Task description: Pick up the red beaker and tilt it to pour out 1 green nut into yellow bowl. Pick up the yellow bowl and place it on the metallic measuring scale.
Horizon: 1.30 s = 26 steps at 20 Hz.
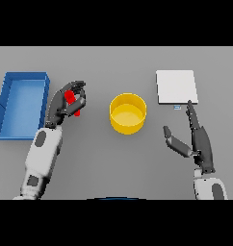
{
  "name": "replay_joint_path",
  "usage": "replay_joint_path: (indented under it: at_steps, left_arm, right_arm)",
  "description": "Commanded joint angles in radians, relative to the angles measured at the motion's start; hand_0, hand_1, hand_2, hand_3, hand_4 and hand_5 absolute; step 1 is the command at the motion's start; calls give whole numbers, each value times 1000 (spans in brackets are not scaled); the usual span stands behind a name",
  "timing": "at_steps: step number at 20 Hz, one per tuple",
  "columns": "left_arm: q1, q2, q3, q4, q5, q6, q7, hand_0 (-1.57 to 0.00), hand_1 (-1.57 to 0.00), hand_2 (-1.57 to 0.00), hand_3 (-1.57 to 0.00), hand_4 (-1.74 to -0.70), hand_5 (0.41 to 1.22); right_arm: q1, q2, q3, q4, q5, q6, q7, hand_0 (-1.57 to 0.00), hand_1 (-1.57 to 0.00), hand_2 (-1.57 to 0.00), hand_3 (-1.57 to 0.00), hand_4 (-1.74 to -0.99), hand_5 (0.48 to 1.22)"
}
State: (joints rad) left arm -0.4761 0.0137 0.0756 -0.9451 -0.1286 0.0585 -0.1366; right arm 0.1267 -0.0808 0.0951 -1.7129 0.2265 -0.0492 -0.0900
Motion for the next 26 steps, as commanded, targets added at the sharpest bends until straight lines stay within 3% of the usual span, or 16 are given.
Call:
replay_joint_path:
  at_steps: [1, 4, 8, 9, 12, 18, 22, 26]
  left_arm:
    - [-11, -5, -9, 8, -18, 17, 9, -662, -699, -733, -724, -1500, 941]
    - [-5, 7, -30, 9, -41, 3, -34, -1106, -1125, -1142, -974, -1603, 1078]
    - [-1, -6, -43, -10, -58, 4, 5, -1380, -1388, -1395, -1326, -1505, 1162]
    - [-7, -10, -40, -9, -59, 18, 20, -1419, -1425, -1430, -1375, -1552, 1159]
    - [-2, -14, -23, -34, -11, 23, -23, -1493, -1496, -1499, -1471, -1644, 1132]
    - [2, 5, -77, -164, -22, 59, 20, -1551, -1551, -1552, -1545, -1716, 1114]
    - [-41, 91, -196, -229, -135, 19, 155, -1563, -1563, -1563, -1560, -1731, 1124]
    - [-86, 118, -275, -217, -206, 3, 235, -1564, -1565, -1565, -1562, -1733, 1112]
  right_arm:
    - [-3, -5, -6, -2, 0, -2, 6, 1, 1, 1, 1, -1255, 644]
    - [3, -6, -6, 5, -8, 5, -17, 1, 1, 1, 1, -1252, 644]
    - [-10, 5, -5, 4, -3, -7, 10, 1, 1, 1, 1, -1257, 645]
    - [-3, -1, -11, 1, -16, 2, 2, 1, 1, 1, 1, -1258, 644]
    - [8, 0, -7, -6, -18, 7, -10, 1, 1, 1, 1, -1262, 646]
    - [19, -5, 1, -12, 2, 2, -34, 1, 1, 1, 1, -1263, 654]
    - [12, -16, -1, -5, 13, 2, -23, 1, 1, 1, 1, -1253, 666]
    - [-6, -14, 0, 0, 25, -7, -3, 1, 1, 1, 1, -1256, 678]
